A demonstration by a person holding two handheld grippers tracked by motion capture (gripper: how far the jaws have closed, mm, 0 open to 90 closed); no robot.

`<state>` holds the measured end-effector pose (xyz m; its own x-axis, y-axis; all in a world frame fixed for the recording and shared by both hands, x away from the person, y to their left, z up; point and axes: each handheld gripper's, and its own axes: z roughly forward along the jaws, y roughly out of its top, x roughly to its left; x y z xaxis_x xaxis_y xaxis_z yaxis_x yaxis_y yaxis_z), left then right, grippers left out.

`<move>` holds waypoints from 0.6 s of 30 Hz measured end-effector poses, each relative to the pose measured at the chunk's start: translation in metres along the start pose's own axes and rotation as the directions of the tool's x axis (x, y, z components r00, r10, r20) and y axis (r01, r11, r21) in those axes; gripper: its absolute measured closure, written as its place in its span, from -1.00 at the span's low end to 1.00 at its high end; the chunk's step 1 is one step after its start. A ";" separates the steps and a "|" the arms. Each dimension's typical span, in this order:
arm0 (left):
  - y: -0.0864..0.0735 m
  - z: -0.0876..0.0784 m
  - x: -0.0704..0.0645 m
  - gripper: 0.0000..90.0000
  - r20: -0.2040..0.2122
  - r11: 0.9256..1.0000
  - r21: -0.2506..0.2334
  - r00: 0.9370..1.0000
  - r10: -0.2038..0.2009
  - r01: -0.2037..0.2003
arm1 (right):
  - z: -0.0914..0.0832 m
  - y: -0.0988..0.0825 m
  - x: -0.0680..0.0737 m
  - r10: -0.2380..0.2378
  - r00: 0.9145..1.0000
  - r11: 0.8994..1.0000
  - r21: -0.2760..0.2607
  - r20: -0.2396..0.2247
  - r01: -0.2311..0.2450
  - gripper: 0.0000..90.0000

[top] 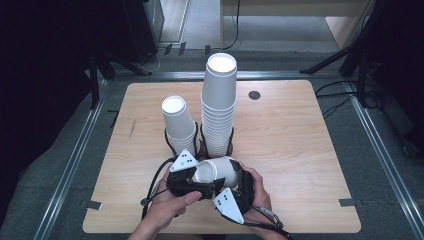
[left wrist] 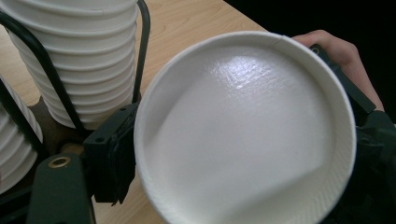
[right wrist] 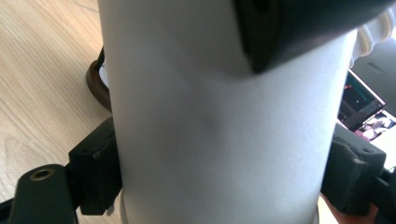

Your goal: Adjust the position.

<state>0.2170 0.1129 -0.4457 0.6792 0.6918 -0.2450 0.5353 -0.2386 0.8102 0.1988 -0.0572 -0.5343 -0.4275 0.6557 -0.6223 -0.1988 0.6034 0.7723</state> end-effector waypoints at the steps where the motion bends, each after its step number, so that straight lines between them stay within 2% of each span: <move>1: 0.000 -0.001 0.001 -0.56 0.002 1.000 0.001 1.000 0.001 -0.001 | 0.000 0.000 0.000 -0.006 1.000 1.000 -0.001 0.002 0.006 -0.69; 5: -0.003 -0.002 0.003 -0.51 0.020 1.000 -0.014 1.000 0.006 -0.006 | 0.000 0.000 0.002 -0.040 0.999 0.999 0.005 0.022 0.040 -0.79; 10: -0.005 -0.007 0.004 -0.48 0.032 0.999 -0.052 0.999 0.004 -0.002 | -0.003 0.003 -0.002 -0.017 1.000 1.000 -0.005 -0.004 0.017 -0.83; 11: -0.005 -0.008 0.004 -0.47 0.023 0.998 -0.062 1.000 0.009 -0.007 | -0.004 0.004 -0.002 -0.015 1.000 1.000 -0.007 -0.003 0.015 -0.84; 12: -0.005 -0.009 0.003 -0.46 -0.010 0.997 -0.070 1.000 0.022 -0.022 | -0.006 0.005 -0.003 -0.005 1.000 1.000 -0.016 -0.002 0.005 -0.91; 13: -0.005 -0.010 0.004 -0.46 -0.023 0.997 -0.077 0.999 0.025 -0.026 | -0.008 0.006 -0.005 0.007 1.000 1.000 -0.031 -0.007 -0.007 -1.00; 15: -0.007 -0.013 0.007 -0.45 -0.001 0.995 -0.101 1.000 0.012 -0.012 | -0.012 0.008 -0.008 0.017 1.000 0.999 -0.043 -0.002 -0.017 -1.00; 16: -0.007 -0.014 0.007 -0.45 -0.005 0.993 -0.114 1.000 0.018 -0.018 | -0.014 0.009 -0.010 0.028 1.000 0.998 -0.049 -0.006 -0.028 -1.00; 18: -0.009 -0.017 0.008 -0.45 -0.014 0.987 -0.158 0.999 0.033 -0.035 | -0.018 0.012 -0.016 0.079 0.997 0.995 -0.054 -0.012 -0.080 -1.00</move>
<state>0.2087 0.1319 -0.4460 0.6890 0.6934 -0.2108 0.4255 -0.1516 0.8922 0.1869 -0.0689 -0.5133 -0.4525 0.6960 -0.5576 -0.2117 0.5235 0.8253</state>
